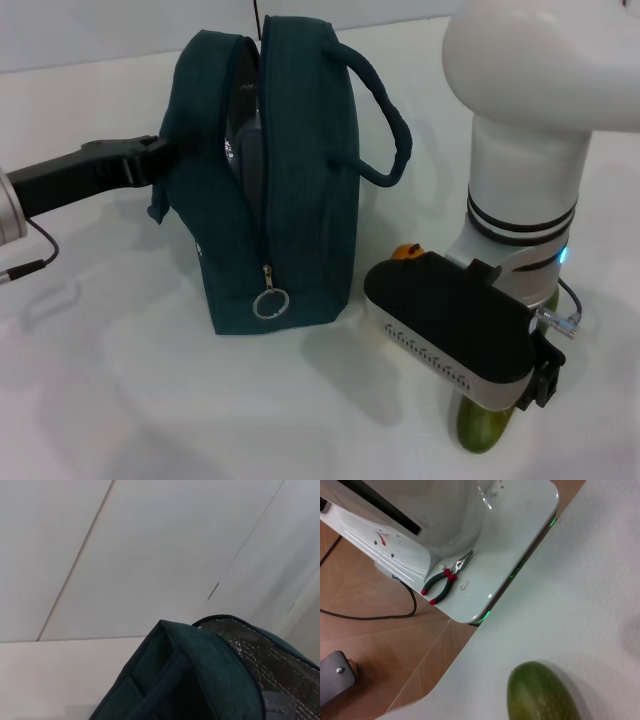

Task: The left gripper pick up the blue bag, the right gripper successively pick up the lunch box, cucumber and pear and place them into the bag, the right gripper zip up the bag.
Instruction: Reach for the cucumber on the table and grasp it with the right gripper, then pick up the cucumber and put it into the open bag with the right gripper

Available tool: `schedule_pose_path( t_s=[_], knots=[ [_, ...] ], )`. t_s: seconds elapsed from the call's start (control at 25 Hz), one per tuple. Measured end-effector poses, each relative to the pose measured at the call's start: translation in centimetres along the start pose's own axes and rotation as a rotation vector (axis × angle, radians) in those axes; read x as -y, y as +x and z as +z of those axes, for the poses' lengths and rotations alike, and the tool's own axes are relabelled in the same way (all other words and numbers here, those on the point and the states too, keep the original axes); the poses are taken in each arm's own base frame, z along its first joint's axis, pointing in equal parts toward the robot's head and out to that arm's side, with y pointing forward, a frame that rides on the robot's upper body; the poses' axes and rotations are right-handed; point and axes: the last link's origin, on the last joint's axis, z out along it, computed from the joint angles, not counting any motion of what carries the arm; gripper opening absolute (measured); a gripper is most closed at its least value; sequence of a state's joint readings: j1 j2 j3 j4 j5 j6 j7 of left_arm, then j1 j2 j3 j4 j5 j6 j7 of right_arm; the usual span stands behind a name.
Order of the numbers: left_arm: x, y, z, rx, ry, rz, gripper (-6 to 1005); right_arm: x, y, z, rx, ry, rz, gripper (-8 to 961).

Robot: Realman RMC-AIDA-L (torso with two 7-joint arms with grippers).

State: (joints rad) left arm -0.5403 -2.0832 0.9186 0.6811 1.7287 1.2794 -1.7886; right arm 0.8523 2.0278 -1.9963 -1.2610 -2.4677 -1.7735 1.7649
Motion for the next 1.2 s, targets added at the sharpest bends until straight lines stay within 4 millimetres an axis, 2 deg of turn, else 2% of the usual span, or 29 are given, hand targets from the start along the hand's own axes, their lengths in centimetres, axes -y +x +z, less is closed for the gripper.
schedule_pose_path(
  t_s=[0.36, 0.56, 0.72, 1.04, 1.2],
  knots=[
    [0.0, 0.1, -0.1, -0.014, -0.001, -0.007, 55, 0.1, 0.1, 0.1, -0.009, 0.008, 0.040, 643],
    [0.0, 0.1, -0.1, -0.014, -0.001, -0.005, 56, 0.2, 0.2, -0.1, -0.004, 0.018, 0.049, 560],
    [0.0, 0.2, -0.2, -0.015, 0.000, -0.003, 56, 0.3, 0.1, -0.2, 0.005, 0.033, 0.052, 553],
    [0.1, 0.2, -0.2, -0.015, 0.002, 0.013, 56, 0.3, 0.0, -2.2, 0.188, 0.098, 0.096, 548],
    [0.1, 0.2, -0.2, -0.015, 0.001, 0.014, 56, 0.0, 0.1, -2.6, 0.256, 0.130, 0.102, 548]
  ],
)
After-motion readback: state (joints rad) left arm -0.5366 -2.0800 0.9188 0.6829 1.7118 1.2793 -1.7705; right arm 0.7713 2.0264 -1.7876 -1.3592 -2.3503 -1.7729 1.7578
